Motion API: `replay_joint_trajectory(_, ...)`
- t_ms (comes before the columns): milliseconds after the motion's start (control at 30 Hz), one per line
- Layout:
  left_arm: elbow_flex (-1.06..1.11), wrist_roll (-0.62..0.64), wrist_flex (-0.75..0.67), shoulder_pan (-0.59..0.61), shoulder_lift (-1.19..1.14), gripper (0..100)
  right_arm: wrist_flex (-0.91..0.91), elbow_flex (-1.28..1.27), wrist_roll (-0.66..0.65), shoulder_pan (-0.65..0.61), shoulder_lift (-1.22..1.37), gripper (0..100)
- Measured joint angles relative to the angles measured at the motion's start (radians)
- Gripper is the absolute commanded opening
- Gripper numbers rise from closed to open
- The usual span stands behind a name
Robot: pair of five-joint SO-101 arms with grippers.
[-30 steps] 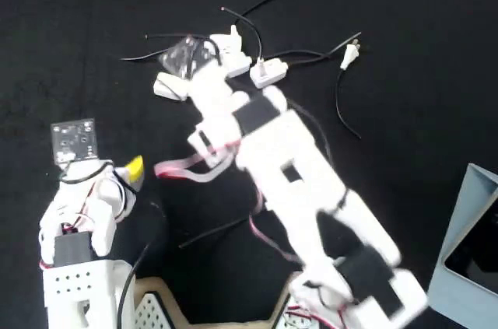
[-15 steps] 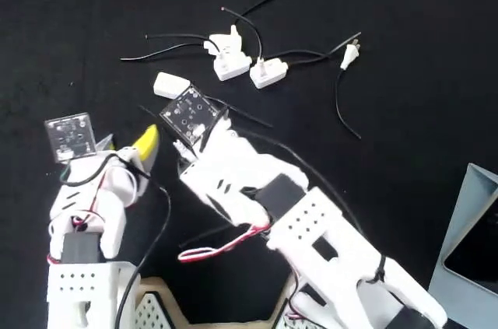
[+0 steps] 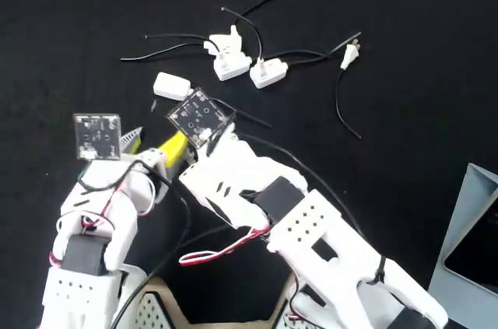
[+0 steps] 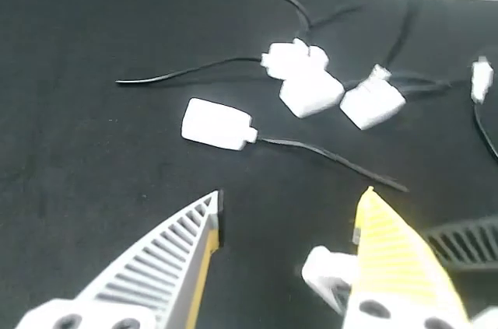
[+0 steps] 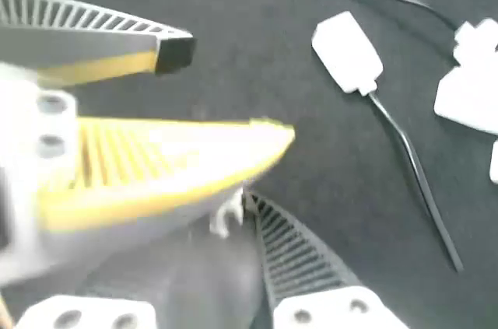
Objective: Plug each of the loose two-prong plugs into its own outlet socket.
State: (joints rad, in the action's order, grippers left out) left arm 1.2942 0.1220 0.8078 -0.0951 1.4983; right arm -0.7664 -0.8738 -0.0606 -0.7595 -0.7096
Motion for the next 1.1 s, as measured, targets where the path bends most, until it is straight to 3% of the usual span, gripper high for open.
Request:
replay_joint_trajectory(267, 0.003, -0.057, 0.114, -0.037, 0.215, 28, -0.005, -0.015, -0.002, 0.029, -0.008, 1.1)
replay_joint_trajectory(500, 0.06, -0.066, 0.115, 0.058, 0.21, 28, -0.097, 0.003, -0.002, 0.256, -0.008, 1.1)
replay_joint_trajectory(633, 0.06, -0.147, 0.115, 0.051, 0.121, 28, -0.149, 0.078, -0.002, 0.436, -0.008, 1.1)
replay_joint_trajectory(867, 0.054, -0.272, 0.115, -0.163, -0.121, 28, -0.15, 0.118, 0.032, 0.678, -0.008, 1.2)
replay_joint_trajectory(1100, -0.084, -0.281, 0.115, -0.359, -0.427, 28, -0.133, 0.118, 0.049, 0.75, -0.008, 1.2)
